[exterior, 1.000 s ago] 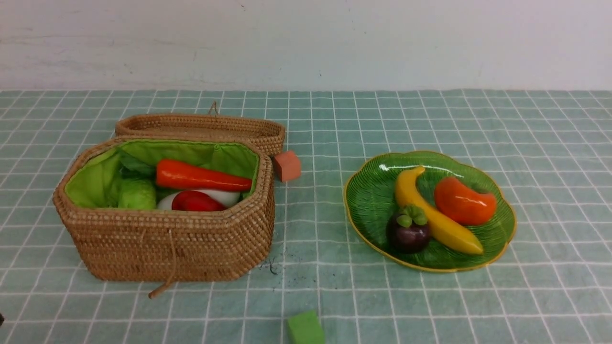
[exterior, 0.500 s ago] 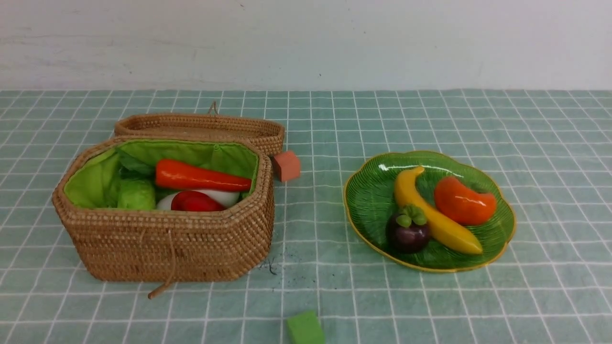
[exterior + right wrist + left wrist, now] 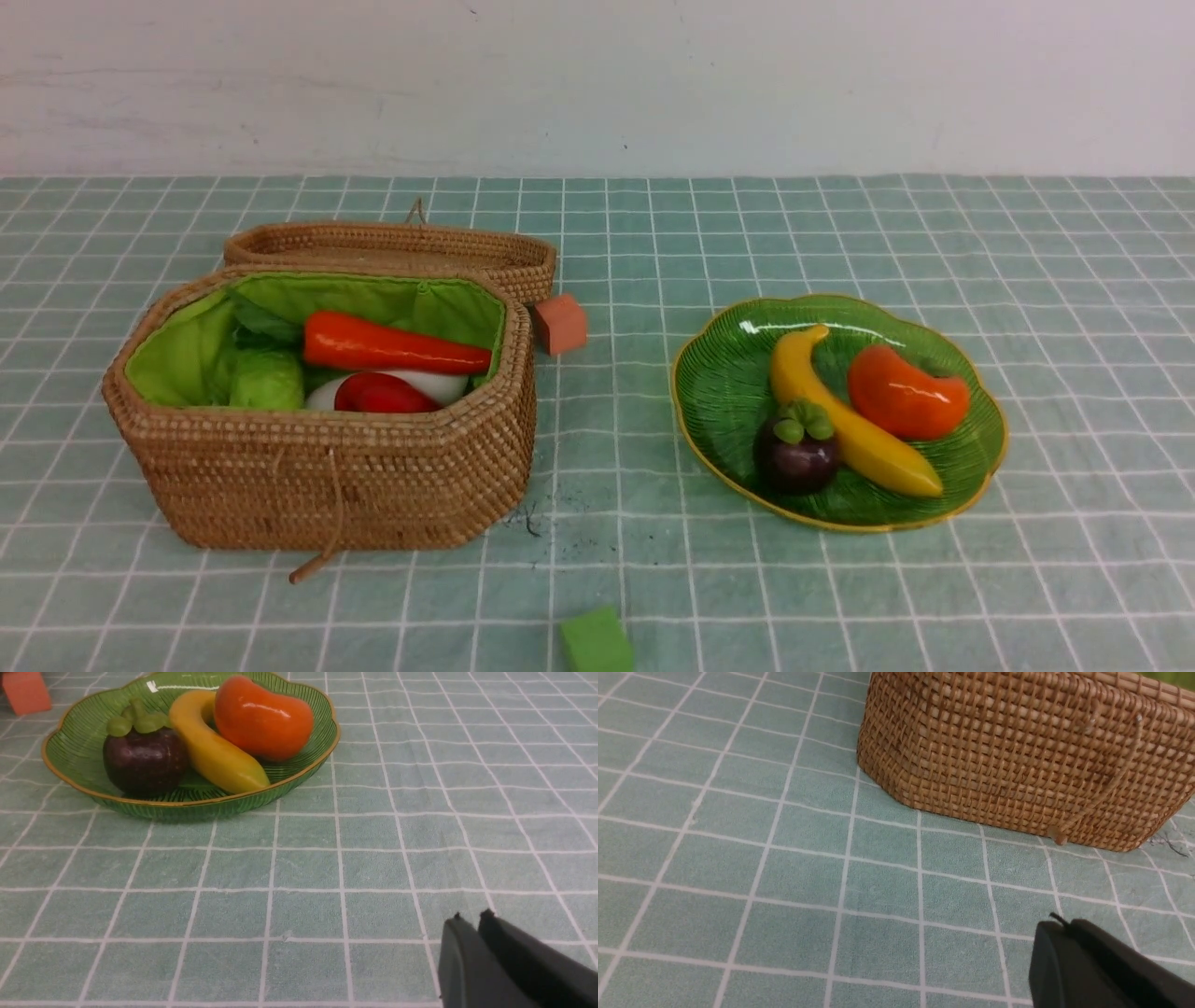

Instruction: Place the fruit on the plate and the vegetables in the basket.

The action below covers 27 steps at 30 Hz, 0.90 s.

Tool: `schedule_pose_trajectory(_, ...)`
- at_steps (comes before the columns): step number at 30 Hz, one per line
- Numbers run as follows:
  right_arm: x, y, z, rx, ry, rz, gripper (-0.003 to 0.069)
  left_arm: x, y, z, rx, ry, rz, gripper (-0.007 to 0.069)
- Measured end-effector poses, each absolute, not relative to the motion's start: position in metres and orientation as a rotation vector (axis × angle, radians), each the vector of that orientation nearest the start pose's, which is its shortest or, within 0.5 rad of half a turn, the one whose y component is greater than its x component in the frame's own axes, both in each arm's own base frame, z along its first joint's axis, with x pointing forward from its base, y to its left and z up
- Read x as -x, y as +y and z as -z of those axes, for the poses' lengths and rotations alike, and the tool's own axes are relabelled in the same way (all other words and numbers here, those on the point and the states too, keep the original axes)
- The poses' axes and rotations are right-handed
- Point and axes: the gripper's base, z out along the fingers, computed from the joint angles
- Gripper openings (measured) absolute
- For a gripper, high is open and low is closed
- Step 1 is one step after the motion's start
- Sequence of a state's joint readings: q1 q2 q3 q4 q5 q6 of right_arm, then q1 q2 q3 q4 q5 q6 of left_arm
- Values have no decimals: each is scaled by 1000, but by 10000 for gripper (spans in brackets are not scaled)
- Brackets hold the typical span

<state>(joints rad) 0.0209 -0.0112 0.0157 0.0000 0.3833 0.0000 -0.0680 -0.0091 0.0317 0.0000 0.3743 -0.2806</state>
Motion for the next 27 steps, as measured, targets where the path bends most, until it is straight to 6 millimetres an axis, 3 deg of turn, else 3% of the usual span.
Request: schedule_pose_trajectory(27,-52,1,-174,20,1871,-14,86,-53,-4,-169,201,1877,240,-13)
